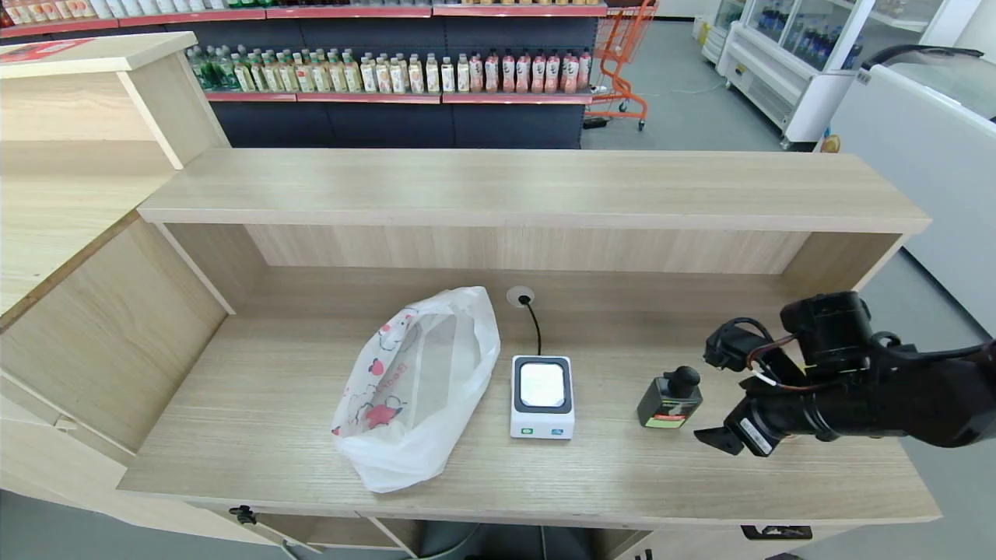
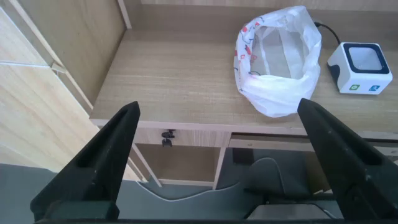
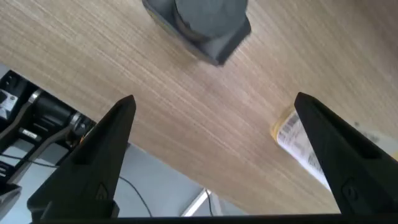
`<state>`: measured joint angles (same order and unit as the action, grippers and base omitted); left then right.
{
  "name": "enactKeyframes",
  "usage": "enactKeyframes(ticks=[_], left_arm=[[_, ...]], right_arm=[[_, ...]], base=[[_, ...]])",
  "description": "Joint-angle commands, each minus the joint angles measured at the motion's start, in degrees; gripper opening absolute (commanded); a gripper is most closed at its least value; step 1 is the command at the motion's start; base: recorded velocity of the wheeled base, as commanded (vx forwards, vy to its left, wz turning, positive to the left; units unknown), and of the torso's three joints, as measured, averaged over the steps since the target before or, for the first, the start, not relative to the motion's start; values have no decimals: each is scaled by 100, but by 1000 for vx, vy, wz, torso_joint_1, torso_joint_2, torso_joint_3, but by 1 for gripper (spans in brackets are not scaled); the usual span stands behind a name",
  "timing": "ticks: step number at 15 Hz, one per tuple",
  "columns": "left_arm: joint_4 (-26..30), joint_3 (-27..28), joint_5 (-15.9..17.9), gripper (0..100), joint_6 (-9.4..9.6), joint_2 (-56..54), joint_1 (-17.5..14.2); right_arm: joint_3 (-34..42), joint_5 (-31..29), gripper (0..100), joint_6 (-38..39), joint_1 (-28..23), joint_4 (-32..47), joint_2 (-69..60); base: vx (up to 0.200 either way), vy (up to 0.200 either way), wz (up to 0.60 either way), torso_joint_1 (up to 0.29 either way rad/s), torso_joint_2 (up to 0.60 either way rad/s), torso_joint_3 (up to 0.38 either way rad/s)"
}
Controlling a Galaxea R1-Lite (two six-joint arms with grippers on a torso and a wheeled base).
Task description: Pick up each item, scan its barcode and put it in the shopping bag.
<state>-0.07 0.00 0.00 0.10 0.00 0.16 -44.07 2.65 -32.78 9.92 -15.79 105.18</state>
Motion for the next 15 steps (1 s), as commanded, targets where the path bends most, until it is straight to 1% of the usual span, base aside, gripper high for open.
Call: enactKeyframes(ticks=[1, 2, 3, 6, 9, 11, 12, 15], left_arm=[[-1, 0, 0, 100, -1, 9, -7], [-1, 0, 0, 100, -1, 9, 2], [-1, 0, 0, 100, -1, 9, -7], [-1, 0, 0, 100, -1, 9, 2], [-1, 0, 0, 100, -1, 9, -7], [-1, 0, 0, 100, -1, 0, 2], [-1, 0, 0, 100, -1, 9, -7], [-1, 0, 0, 100, -1, 9, 2]], right_arm=[[-436, 210, 100, -123, 238, -399, 750], [-480, 254, 100, -202, 256, -478, 829], [-568, 403, 100, -484, 291, -742, 1031], [-682, 579, 100, -800, 326, -944, 1330], [-787, 614, 100, -782, 396, -1076, 1497], [-814, 922, 100, -774, 396, -1207, 1549], [-849, 1098, 0, -791, 388, -1216, 1576], [-708, 1107, 0, -774, 370, -1225, 1461]], base=[[0, 0, 0, 0, 0, 0], [0, 0, 0, 0, 0, 0], [0, 0, 0, 0, 0, 0], [0, 0, 0, 0, 0, 0], [0, 0, 0, 0, 0, 0], [0, 0, 0, 0, 0, 0], [0, 0, 0, 0, 0, 0], [0, 0, 0, 0, 0, 0]])
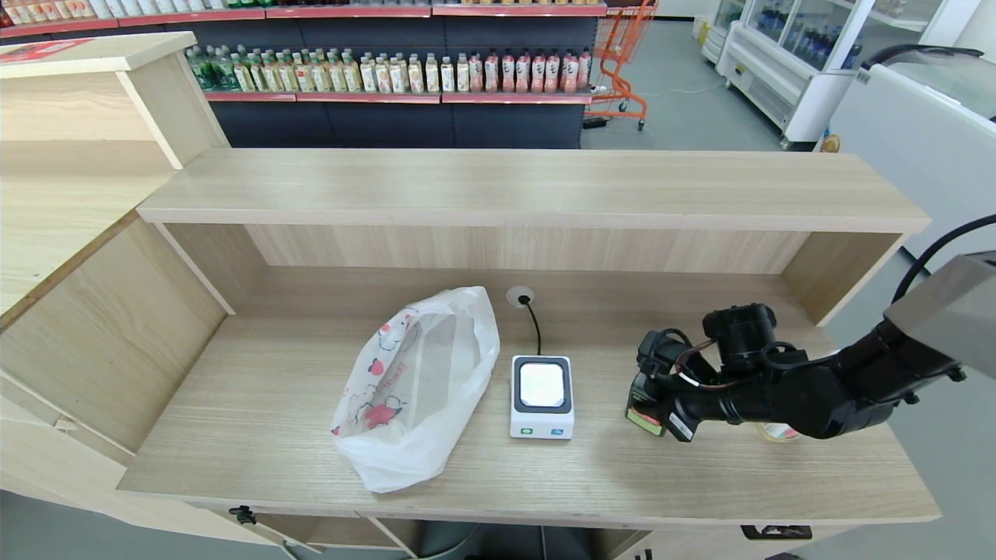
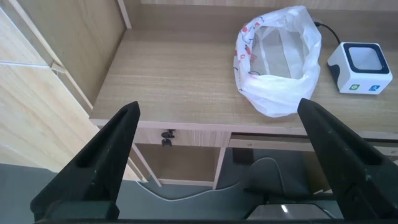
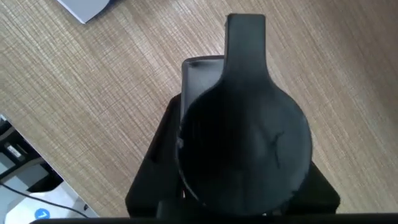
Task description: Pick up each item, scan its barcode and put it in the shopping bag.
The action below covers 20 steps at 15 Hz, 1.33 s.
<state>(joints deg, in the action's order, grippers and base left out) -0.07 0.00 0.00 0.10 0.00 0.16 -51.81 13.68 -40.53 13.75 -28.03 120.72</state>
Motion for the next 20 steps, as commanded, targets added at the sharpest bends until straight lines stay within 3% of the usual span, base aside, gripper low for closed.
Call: enactKeyframes(ticks=[1, 6, 9, 10, 12, 14, 16, 17, 19, 20], left_arm=[[-1, 0, 0, 100, -1, 9, 2], [-1, 0, 0, 100, -1, 0, 2], [-1, 0, 0, 100, -1, 9, 2], [-1, 0, 0, 100, -1, 9, 2], [-1, 0, 0, 100, -1, 9, 2], [-1, 0, 0, 100, -1, 9, 2], [-1, 0, 0, 100, -1, 9, 2], [-1, 0, 0, 100, -1, 9, 2], [-1, 0, 0, 100, -1, 9, 2], [-1, 0, 0, 100, -1, 9, 2]], right_arm=[[66, 3, 0, 2, -13, -1, -93], [1094, 47, 0, 1856, -435, -63, -2106], [2421, 38, 0, 1373, -707, -818, -3617], [3116, 38, 0, 766, -725, -1548, -4022], [3599, 293, 0, -860, -848, -2234, -4487], [3581, 1383, 0, -2073, -892, -2330, -4523], [3529, 3299, 0, -5237, -909, -2269, -4373], [3485, 3791, 0, -6845, -769, -1979, -4232], [3283, 3897, 0, -9192, -39, -942, -3951], [3274, 3897, 0, -9763, 242, -704, -3863]], base=[[0, 0, 0, 0, 0, 0], [0, 0, 0, 0, 0, 0], [0, 0, 0, 0, 0, 0], [0, 0, 0, 0, 0, 0], [0, 0, 0, 0, 0, 0], [0, 0, 0, 0, 0, 0], [0, 0, 0, 0, 0, 0], [0, 0, 0, 0, 0, 0], [0, 0, 0, 0, 0, 0], [0, 0, 0, 0, 0, 0]])
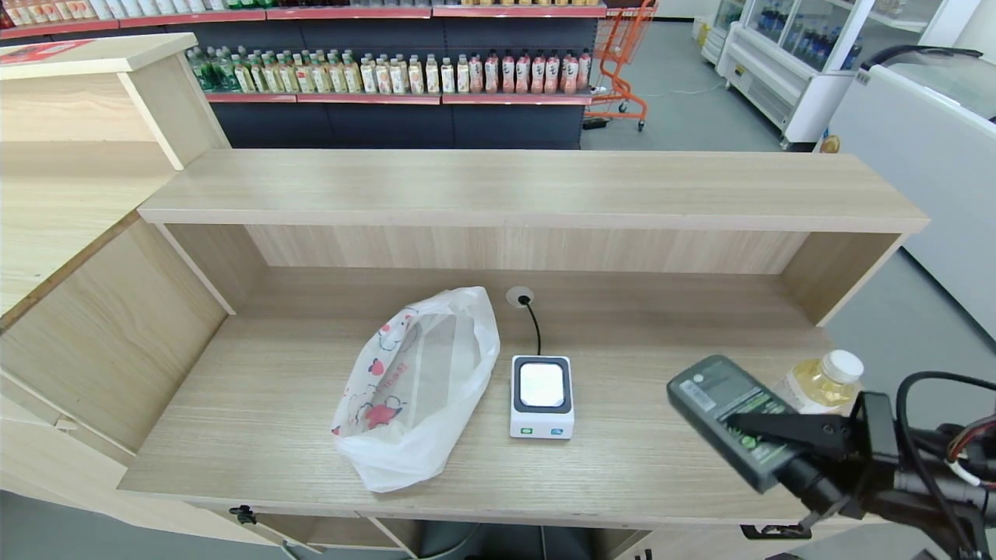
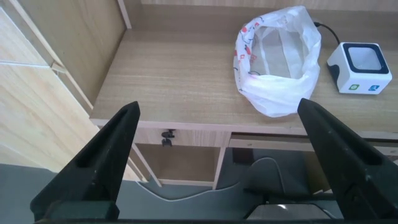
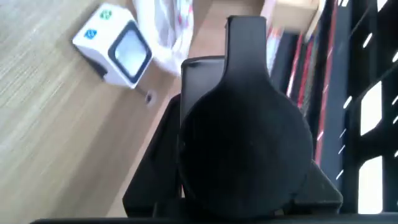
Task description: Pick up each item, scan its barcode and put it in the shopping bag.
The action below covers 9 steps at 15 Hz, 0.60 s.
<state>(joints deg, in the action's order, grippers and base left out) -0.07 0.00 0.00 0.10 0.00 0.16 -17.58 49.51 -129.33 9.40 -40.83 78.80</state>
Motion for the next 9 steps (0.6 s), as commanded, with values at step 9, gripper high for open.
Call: enactKeyframes(ticks=[9], left_arm=[[-1, 0, 0, 100, -1, 0, 2]], right_arm=[[-984, 622, 0, -2545, 1890, 593, 1726]], base=[[0, 0, 0, 0, 0, 0]])
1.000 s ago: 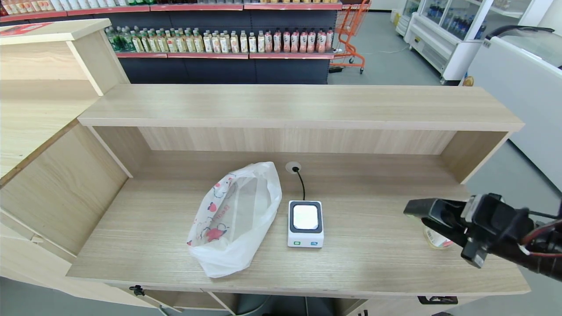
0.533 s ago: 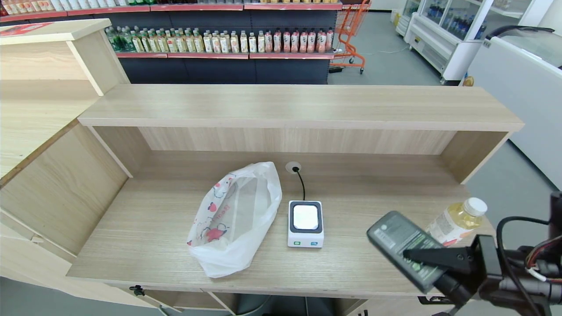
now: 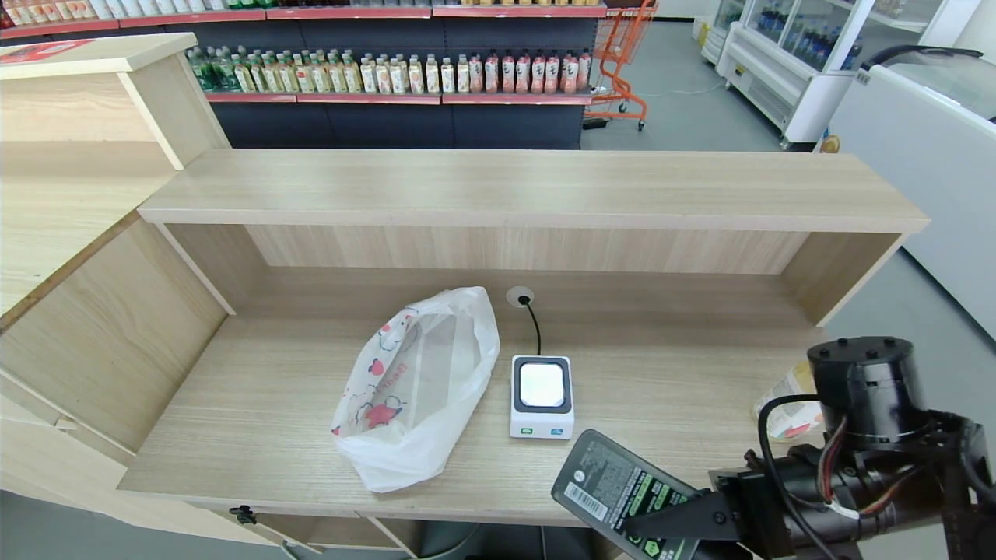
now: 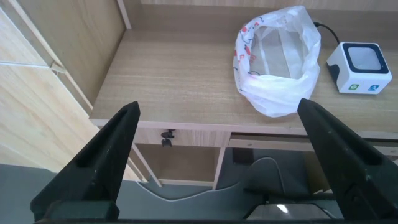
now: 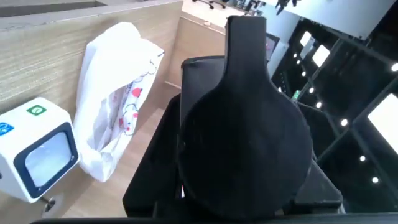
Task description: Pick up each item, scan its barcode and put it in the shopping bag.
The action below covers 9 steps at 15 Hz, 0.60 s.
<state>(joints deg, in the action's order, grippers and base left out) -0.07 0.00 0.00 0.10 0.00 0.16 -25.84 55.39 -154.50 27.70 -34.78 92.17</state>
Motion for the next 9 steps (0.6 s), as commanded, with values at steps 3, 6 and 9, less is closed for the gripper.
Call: enactKeyframes(ticks=[3, 6, 9], left_arm=[[-1, 0, 0, 100, -1, 9, 2], [-1, 0, 0, 100, -1, 9, 2], [-1, 0, 0, 100, -1, 9, 2]], right_arm=[[-501, 147, 0, -54, 324, -46, 618], [-738, 182, 0, -115, 535, -196, 653], [-729, 191, 0, -159, 526, -205, 749]], base=[[0, 0, 0, 0, 0, 0], [0, 0, 0, 0, 0, 0], [0, 0, 0, 0, 0, 0]])
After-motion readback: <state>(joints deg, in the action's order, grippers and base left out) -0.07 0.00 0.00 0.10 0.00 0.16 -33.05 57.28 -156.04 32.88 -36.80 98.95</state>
